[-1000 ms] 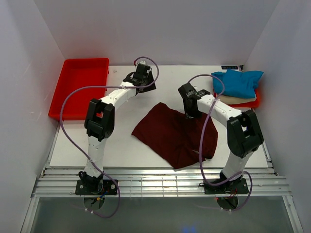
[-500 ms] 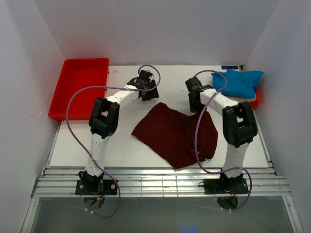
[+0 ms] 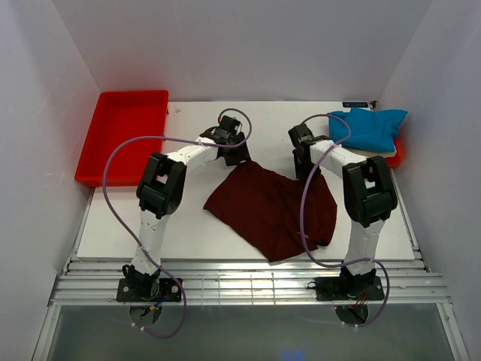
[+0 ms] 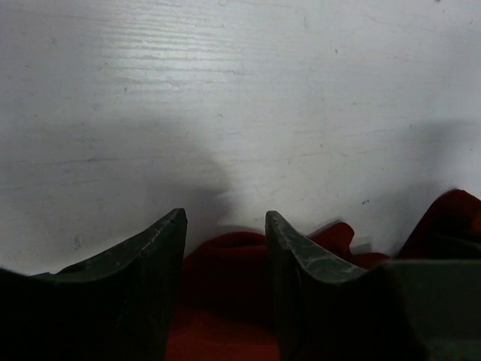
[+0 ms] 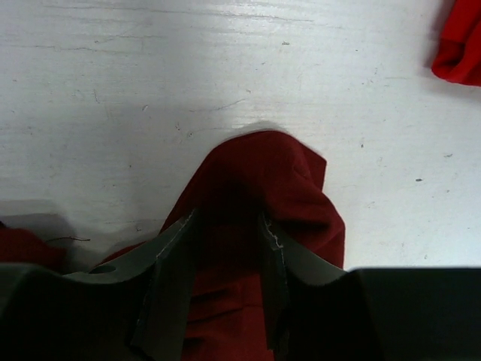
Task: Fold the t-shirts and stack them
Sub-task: Flatten the tshirt out
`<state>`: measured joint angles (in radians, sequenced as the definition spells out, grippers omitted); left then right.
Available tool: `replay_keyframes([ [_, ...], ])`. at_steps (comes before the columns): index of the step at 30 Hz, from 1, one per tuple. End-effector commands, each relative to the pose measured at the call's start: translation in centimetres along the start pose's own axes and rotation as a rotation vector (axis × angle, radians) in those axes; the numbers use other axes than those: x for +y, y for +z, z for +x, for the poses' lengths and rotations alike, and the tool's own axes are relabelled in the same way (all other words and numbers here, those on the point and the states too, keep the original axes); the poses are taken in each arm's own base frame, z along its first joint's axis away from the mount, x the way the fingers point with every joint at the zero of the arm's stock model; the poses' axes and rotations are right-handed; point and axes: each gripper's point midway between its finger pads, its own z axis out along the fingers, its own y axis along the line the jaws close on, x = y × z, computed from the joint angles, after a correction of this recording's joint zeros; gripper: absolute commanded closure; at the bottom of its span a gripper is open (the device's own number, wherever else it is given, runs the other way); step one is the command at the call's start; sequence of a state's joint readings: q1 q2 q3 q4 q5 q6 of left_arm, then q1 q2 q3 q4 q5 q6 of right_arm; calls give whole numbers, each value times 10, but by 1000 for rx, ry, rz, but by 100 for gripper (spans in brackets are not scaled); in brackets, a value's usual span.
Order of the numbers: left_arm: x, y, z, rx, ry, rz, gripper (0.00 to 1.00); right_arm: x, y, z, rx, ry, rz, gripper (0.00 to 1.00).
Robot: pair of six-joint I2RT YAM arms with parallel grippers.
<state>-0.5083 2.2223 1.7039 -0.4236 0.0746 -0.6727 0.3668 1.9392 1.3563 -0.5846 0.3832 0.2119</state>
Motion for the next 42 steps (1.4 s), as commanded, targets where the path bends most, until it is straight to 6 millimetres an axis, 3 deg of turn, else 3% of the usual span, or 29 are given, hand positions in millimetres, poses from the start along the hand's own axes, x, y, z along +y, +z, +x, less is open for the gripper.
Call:
replay_keyframes([
  [1, -35, -43, -21, -60, -15, 102, 44, 6, 12, 7, 22, 1, -21, 58],
  [3, -37, -45, -18, -51, -27, 117, 56, 7, 16, 15, 44, -3, -26, 64],
  [4, -37, -46, -17, -50, -28, 123, 65, 8, 18, 19, 55, -7, -32, 73],
  [5, -39, -48, -16, -52, -29, 130, 84, 11, 20, 24, 69, -7, -44, 79],
  [7, -40, -53, -17, -63, -36, 135, 100, 13, 24, 30, 87, -11, -54, 92],
  [11, -34, -72, -35, -136, -14, 88, 100, 18, 18, 20, 66, -7, -87, 92],
  [12, -36, -80, -47, -165, -9, 84, 100, 18, 8, -1, 16, 1, -96, 92],
  [14, -27, -97, -69, -209, -25, 62, 100, 15, -6, -24, -27, 2, -89, 92],
  [15, -24, -105, -79, -229, -41, 61, 100, 15, -25, -60, -108, 20, -100, 92],
  [16, -24, -116, -93, -258, -57, 70, 100, 12, -36, -72, -123, 12, -97, 92],
  [18, -5, -144, -126, -363, -90, 21, 100, 6, -58, -104, -187, 29, -97, 92],
  [19, -3, -158, -140, -408, -92, 16, 100, 3, -86, -140, -281, 52, -112, 92],
  [21, 6, -185, -167, -493, -89, -2, 100, -7, -108, -160, -319, 70, -106, 92],
  [22, 7, -193, -176, -516, -86, -2, 100, -13, -135, -185, -400, 93, -115, 92],
  [23, 7, -210, -194, -560, -86, 4, 100, -19, -146, -193, -425, 103, -111, 92],
  [26, 0, -239, -221, -648, -41, 14, 100, -37, -182, -210, -496, 138, -98, 92],
  [28, -8, -262, -229, -710, 8, 29, 100, -53, -207, -211, -547, 162, -71, 92],
  [29, -13, -274, -236, -759, 18, 53, 100, -58, -207, -205, -539, 161, -56, 92],
  [30, -10, -271, -230, -754, 31, 55, 100, -65, -222, -203, -568, 166, -49, 92],
  [31, -15, -286, -228, -777, 50, 78, 100, -68, -225, -199, -570, 164, -46, 92],
  [32, -15, -286, -224, -774, 57, 91, 100, -67, -224, -193, -560, 156, -53, 92],
  [33, -10, -274, -212, -732, 60, 83, 100, -65, -213, -179, -524, 139, -56, 92],
  [35, -5, -263, -194, -671, 63, 91, 100, -50, -200, -173, -515, 121, -123, 91],
  [37, 7, -240, -168, -580, 58, 87, 100, -28, -178, -159, -449, 119, -203, 84],
  [40, 3, -222, -128, -447, 64, 163, 100, -7, -163, -150, -406, 153, -279, 76],
  [42, -16, -219, -96, -381, 96, 213, 100, -1, -162, -152, -415, 164, -304, 75],
])
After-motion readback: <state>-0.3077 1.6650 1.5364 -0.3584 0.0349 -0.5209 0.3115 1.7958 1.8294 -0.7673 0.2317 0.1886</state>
